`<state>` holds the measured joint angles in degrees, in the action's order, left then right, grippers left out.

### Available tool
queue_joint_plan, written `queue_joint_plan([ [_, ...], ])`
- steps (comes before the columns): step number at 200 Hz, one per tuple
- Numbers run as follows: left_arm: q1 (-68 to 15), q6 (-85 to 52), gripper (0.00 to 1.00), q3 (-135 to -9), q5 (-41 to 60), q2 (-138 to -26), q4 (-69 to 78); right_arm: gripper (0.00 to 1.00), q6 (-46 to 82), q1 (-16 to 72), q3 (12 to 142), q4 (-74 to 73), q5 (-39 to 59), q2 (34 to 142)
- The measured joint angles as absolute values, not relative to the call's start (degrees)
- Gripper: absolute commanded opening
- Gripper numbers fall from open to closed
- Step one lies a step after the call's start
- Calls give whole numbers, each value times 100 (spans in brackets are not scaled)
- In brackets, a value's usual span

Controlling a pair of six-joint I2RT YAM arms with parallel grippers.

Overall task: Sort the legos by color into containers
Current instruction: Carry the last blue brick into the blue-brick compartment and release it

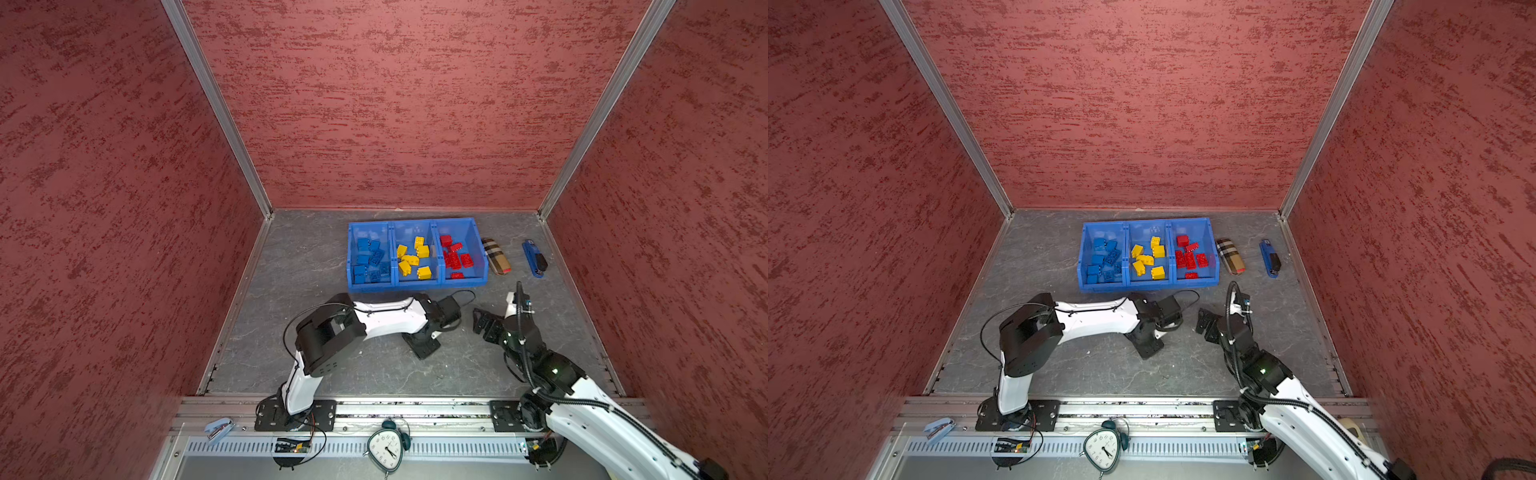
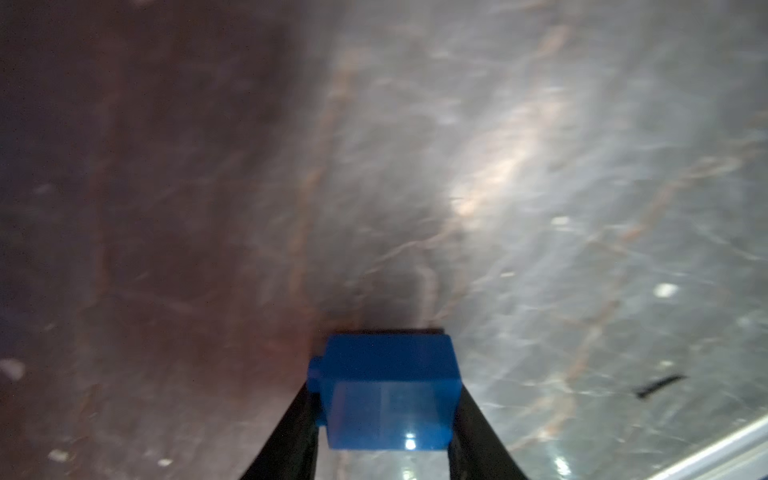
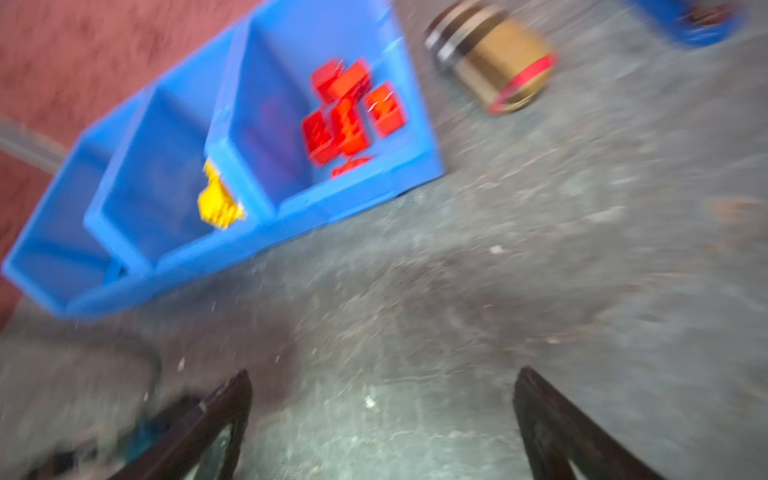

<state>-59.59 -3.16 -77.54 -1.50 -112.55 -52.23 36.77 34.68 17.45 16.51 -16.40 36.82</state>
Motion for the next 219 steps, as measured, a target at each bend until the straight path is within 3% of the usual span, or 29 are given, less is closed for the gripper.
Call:
queue_joint_plan([
  [32, -5107, -528, 29, -7354, -414, -10418, -5041, 99, 2936, 3494, 2386, 786, -659, 5631],
  [64, -4160, -777, 29, -7397, -718, -9736, -4626, 99, 2290, 3518, 3223, 93, -16, 6606],
  [114, -2803, -1079, 31, -7933, -694, -9850, -3857, 99, 1988, 3520, 3424, -644, 84, 6733],
  [167, -2169, -1221, 31, -9419, -106, -11480, -3297, 99, 2038, 3520, 3424, -565, -626, 6558],
  [199, -2060, -1017, 39, -10116, 196, -12254, -3271, 99, 2078, 3520, 3363, -484, -996, 6261],
  [219, -2038, -886, 49, -10285, 467, -12416, -3256, 99, 2080, 3520, 3293, -467, -1144, 6119],
])
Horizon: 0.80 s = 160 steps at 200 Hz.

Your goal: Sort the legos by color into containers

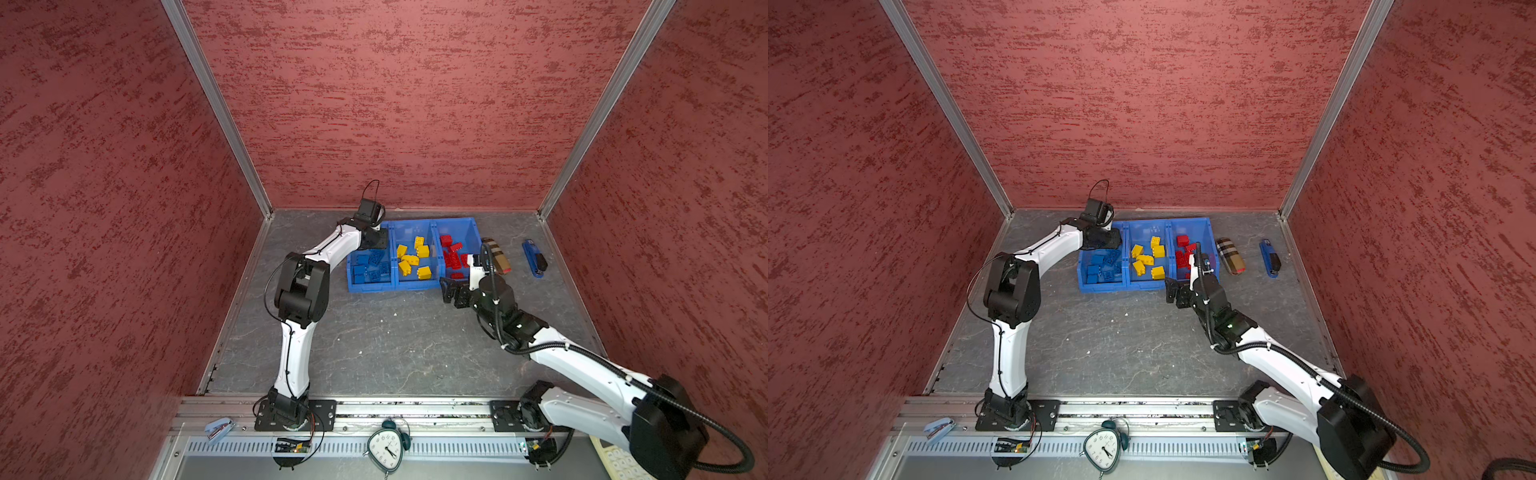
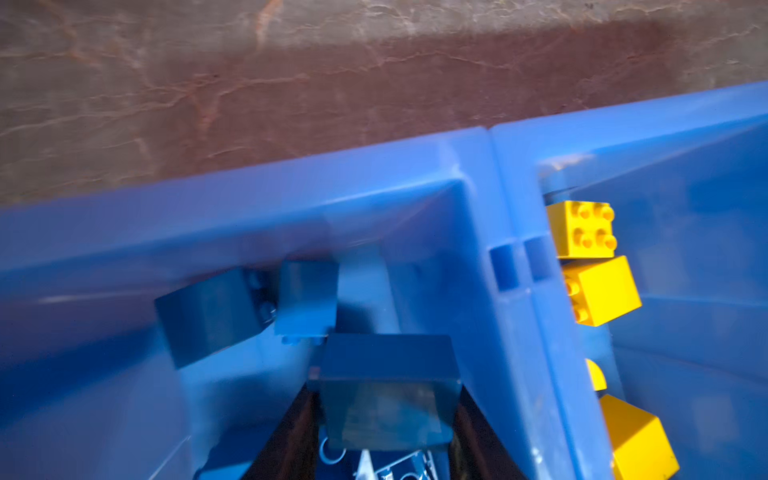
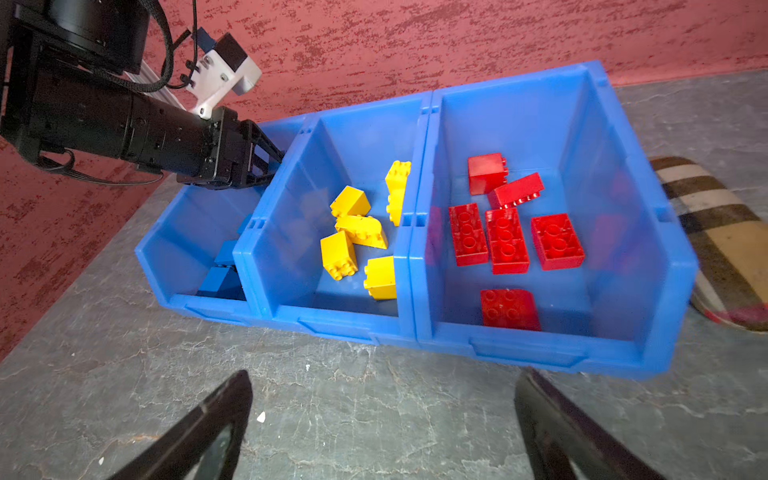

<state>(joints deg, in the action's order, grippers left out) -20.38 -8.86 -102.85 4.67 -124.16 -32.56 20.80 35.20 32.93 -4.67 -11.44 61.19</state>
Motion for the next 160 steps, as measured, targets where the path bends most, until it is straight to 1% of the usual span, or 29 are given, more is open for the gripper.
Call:
queue_joint_plan([
  [21, -1990, -825, 75, -10346, 576, -12420, -3253, 99, 2080, 3520, 3286, -436, -1267, 6097],
  [26, -1973, -762, 79, -10353, 602, -12420, -3240, 99, 2080, 3520, 3286, -432, -1293, 6097],
  [35, -1949, -821, 83, -10357, 624, -12420, -3208, 99, 2084, 3520, 3286, -419, -1343, 6097],
  [68, -1879, -703, 89, -10267, 757, -12416, -3124, 99, 2163, 3514, 3286, -373, -1509, 6097],
  [92, -1815, -578, 90, -10114, 910, -12387, -3035, 99, 2204, 3503, 3286, -362, -1575, 6097],
  [137, -1691, -318, 95, -9929, 886, -12189, -3079, 99, 2309, 3459, 3286, -355, -1625, 6097],
  [160, -1636, -189, 100, -9920, 939, -12049, -3168, 99, 2355, 3406, 3293, -346, -1625, 6097],
])
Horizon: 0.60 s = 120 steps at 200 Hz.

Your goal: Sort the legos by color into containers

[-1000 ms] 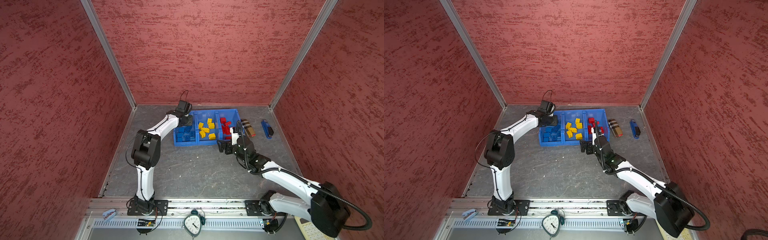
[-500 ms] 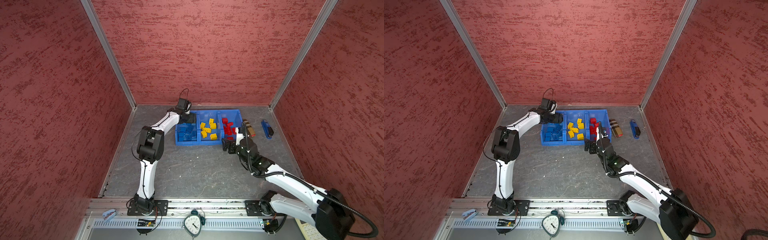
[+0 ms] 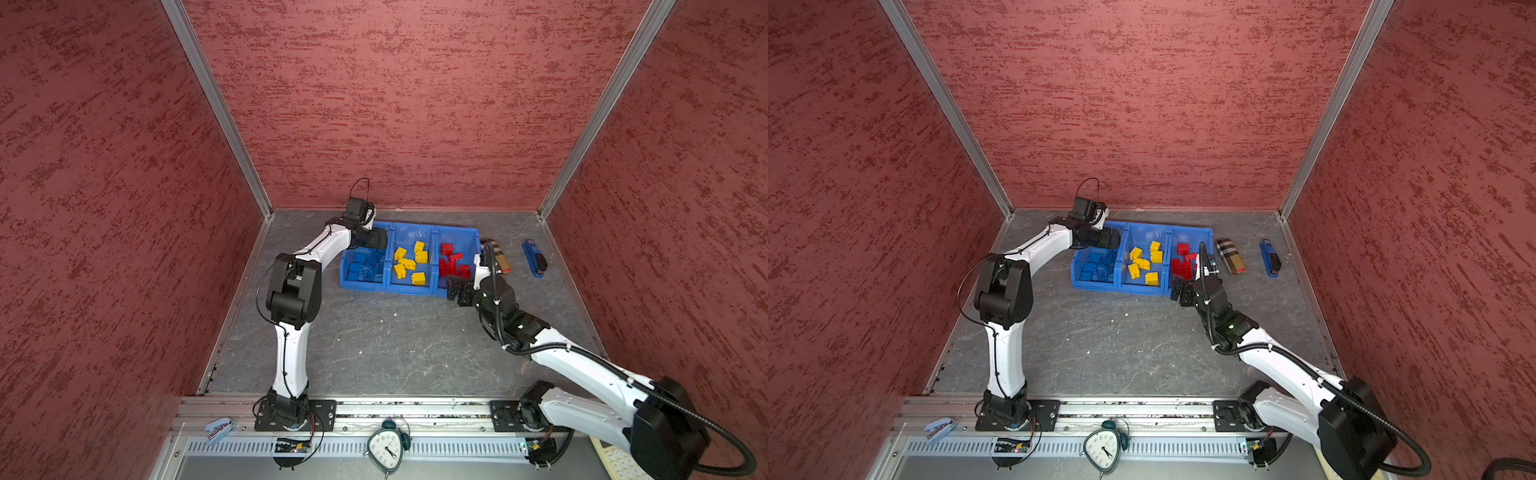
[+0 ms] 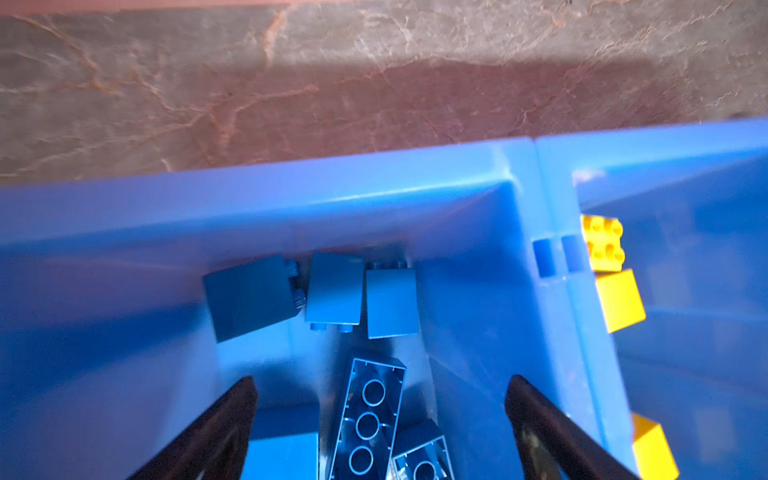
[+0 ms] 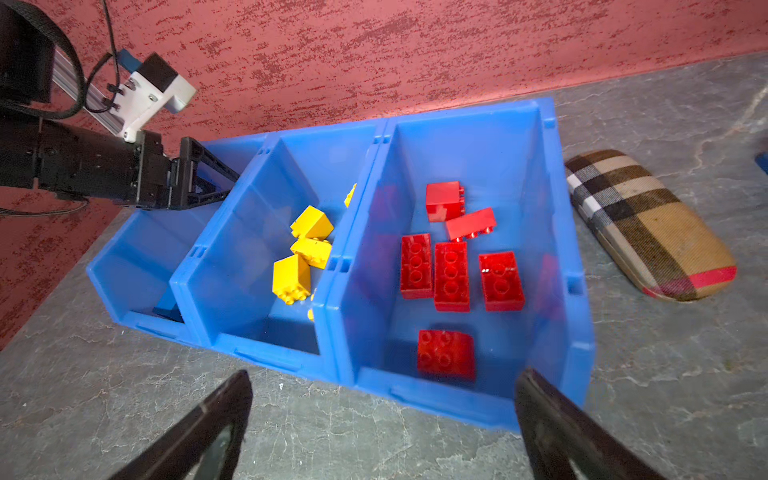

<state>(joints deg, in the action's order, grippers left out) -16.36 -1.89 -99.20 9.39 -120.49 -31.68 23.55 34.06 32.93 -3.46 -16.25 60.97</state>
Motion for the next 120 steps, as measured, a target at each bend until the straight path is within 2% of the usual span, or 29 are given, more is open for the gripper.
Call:
queue_joint_plan([
  [57, -1802, -211, 100, -9198, 1258, -10755, -3203, 99, 2401, 2934, 3332, -263, -1566, 6167],
  [86, -1820, -523, 99, -8541, 587, -9865, -3050, 99, 2814, 2724, 3424, 244, -1953, 6410],
  [108, -1549, -845, 99, -7905, 89, -9306, -2930, 99, 2919, 2206, 3430, 445, -1688, 6486],
  [120, -1339, -1044, 99, -7585, -49, -9107, -2897, 95, 2897, 1992, 3509, 550, -1562, 6718],
])
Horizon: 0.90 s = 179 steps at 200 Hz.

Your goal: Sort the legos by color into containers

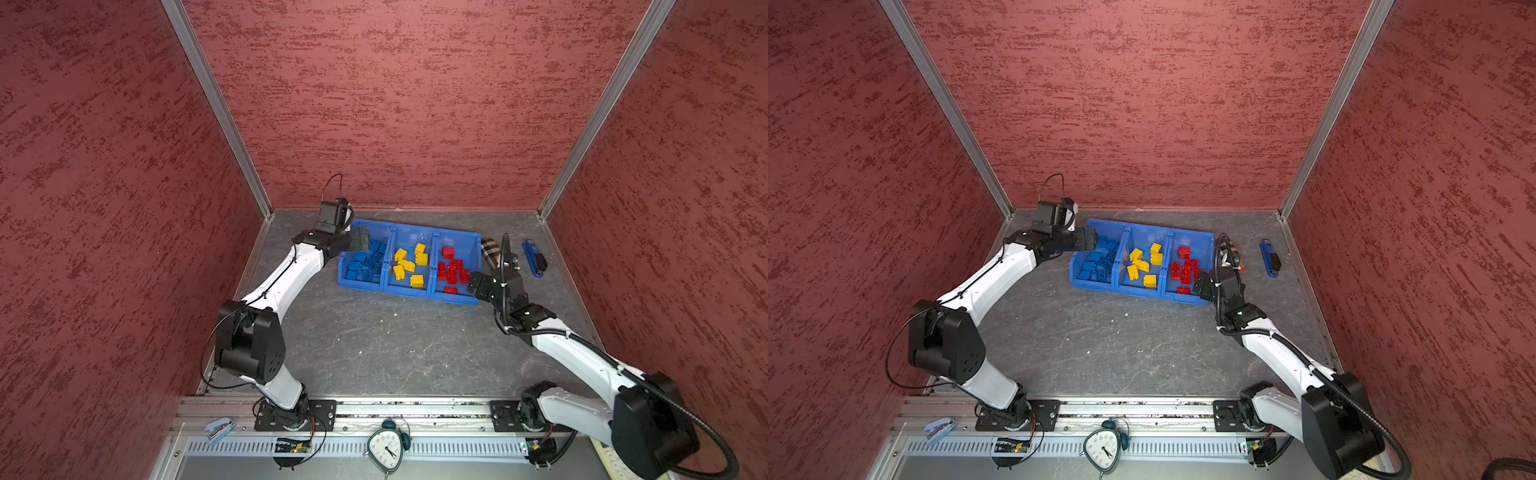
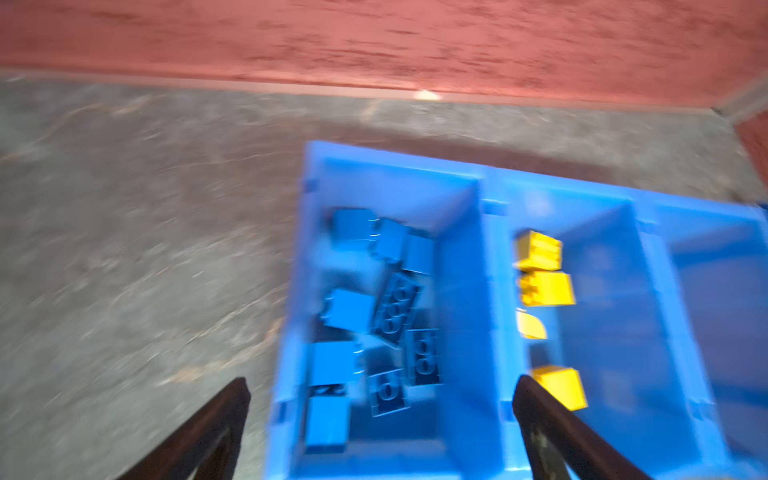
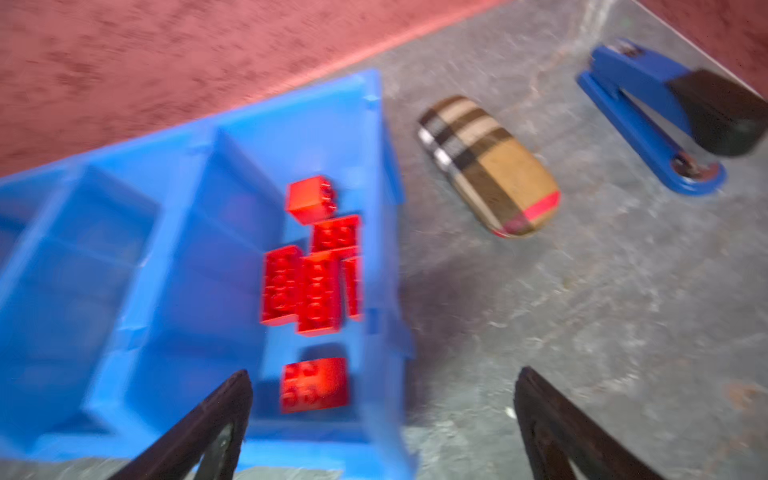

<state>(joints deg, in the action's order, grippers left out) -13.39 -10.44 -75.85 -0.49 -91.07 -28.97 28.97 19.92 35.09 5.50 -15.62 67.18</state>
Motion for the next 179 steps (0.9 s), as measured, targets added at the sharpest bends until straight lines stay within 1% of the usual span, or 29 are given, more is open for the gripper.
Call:
queue_joint_plan([
  [6, -1247, -1131, 99, -7439, -69, -9039, -2856, 91, 2871, 1931, 3555, 574, -1507, 6877],
  [15, -1081, -1269, 100, -7190, -75, -8952, -2812, 90, 2808, 1898, 3621, 587, -1409, 7140],
  [28, -926, -1437, 99, -6904, -67, -8908, -2779, 83, 2694, 1865, 3701, 585, -1291, 7478],
  [57, -880, -1627, 100, -6521, -30, -8903, -2764, 71, 2432, 1785, 4104, 578, -1194, 8093],
  [106, -803, -1715, 99, -6449, -32, -8801, -2705, 62, 2099, 1664, 4762, 244, -1232, 8930],
  [162, -718, -1717, 99, -6449, -32, -8720, -2696, 62, 1776, 1361, 5579, 99, -1199, 9948],
  [179, -714, -1717, 99, -6442, -36, -8700, -2698, 69, 1730, 1339, 5723, 93, -1162, 10068],
])
